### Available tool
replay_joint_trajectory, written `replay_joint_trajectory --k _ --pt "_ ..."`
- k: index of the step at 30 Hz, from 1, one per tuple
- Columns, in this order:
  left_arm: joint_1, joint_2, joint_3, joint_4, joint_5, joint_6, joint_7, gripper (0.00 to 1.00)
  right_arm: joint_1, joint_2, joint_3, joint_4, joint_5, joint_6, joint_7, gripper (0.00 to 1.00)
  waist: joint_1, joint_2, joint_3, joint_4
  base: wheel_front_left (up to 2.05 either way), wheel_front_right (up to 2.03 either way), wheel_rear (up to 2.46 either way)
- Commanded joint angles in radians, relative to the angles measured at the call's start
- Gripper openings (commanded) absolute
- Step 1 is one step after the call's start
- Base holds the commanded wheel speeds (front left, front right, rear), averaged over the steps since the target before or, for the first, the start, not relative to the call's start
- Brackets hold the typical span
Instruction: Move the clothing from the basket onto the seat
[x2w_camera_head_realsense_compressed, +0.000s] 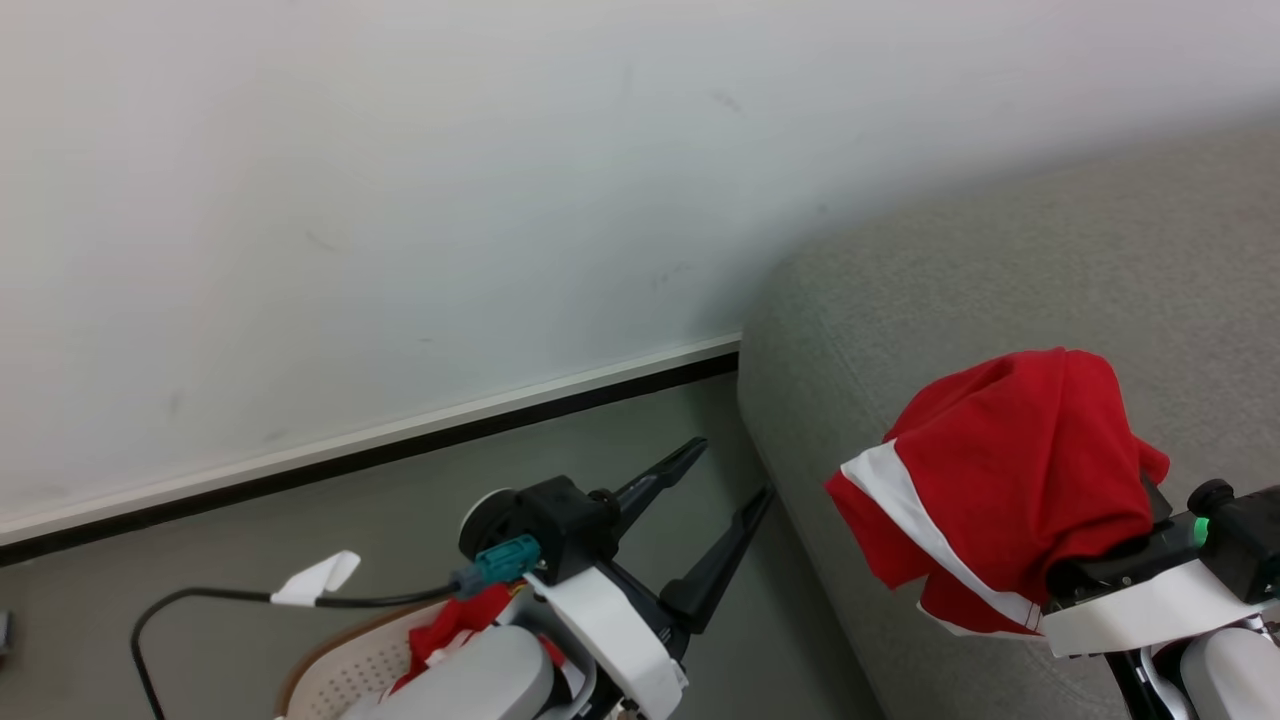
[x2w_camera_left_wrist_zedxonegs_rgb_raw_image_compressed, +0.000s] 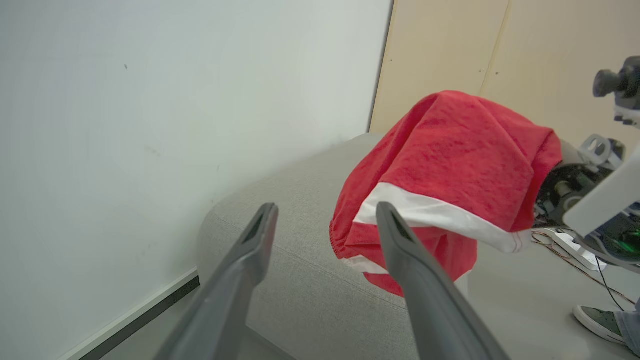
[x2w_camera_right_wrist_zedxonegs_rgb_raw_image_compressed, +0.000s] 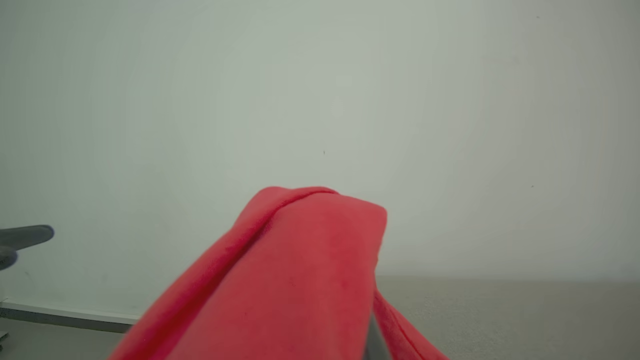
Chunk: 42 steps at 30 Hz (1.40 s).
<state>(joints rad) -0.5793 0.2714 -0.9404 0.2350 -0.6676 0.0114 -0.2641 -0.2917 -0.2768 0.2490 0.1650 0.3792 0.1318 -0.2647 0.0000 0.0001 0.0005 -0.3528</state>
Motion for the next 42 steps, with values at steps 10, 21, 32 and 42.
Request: replay_joint_trajectory --k 10,21,32,42 --pt "0.031 -0.018 0.050 0.025 0.080 -0.038 0.000 1.00 -0.006 -0.002 -0.034 -0.025 0.030 -0.002 0.001 0.00 0.0000 -0.0001 0.041 -0.050 0.00 0.00 0.00" --pt "-0.088 0.021 0.060 -0.008 0.148 -0.062 0.018 1.00 -0.208 -0.037 -0.150 -0.001 0.062 -0.002 0.001 0.00 0.0000 -0.0001 0.285 0.010 0.00 0.00 0.00" --pt "-0.213 0.091 0.085 -0.099 0.205 -0.051 0.077 1.00 -0.452 -0.137 -0.320 0.072 0.104 -0.002 0.001 0.00 0.0000 -0.0001 0.542 0.091 0.00 0.00 0.00" --pt "-0.266 0.134 0.117 -0.190 0.214 -0.016 0.125 1.00 -0.631 -0.258 -0.421 0.238 0.110 -0.002 0.000 0.00 0.0000 -0.0001 0.714 0.134 0.00 0.00 0.00"
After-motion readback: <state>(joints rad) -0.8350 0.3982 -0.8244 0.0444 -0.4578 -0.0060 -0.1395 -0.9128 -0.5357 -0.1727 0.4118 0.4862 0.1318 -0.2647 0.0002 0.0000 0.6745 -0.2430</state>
